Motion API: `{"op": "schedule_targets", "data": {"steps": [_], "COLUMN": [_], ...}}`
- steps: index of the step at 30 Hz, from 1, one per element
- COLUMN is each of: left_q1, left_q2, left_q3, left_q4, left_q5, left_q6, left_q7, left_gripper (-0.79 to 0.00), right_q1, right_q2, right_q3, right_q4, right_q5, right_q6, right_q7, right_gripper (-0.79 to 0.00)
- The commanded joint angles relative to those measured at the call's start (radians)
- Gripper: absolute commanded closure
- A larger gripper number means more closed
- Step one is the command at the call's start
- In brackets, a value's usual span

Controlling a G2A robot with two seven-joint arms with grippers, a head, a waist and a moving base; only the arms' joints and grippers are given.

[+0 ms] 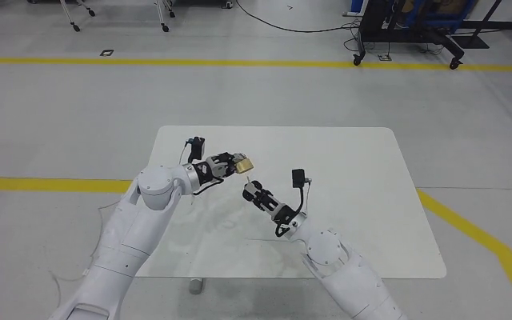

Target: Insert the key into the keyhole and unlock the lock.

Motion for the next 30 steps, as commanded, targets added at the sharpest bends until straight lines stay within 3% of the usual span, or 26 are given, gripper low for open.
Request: {"op": "schedule_targets", "data": {"steps": [1,23,30], "left_q1": [0.0,-0.008,-0.02], "left_q2": [0.0,-0.001,0.001], "left_q3": [0.004,0.017,0.048], "left_q4": [-0.003,0.0,-0.022], "left_q5": [0.005,0.026,0.108], "left_q6": [-0.005,-0.025,-0.047], "left_q7": [-0.004,-0.043,-0.069], "left_gripper": [0.0,0.0,0.0], "right_q1": [0.002,0.005,0.005], "right_q2": [0.0,-0.003,-0.001], "right_q3": [0.003,0.024,0.036], "right_q4": [0.001,0.002,-0.004], "right_q5": [0.004,0.028,0.037], "right_q6": [-0.002,-0.001,0.019], "right_q7": [0.006,0.027,0.06], "right_gripper": [0.0,0.0,0.0]}}
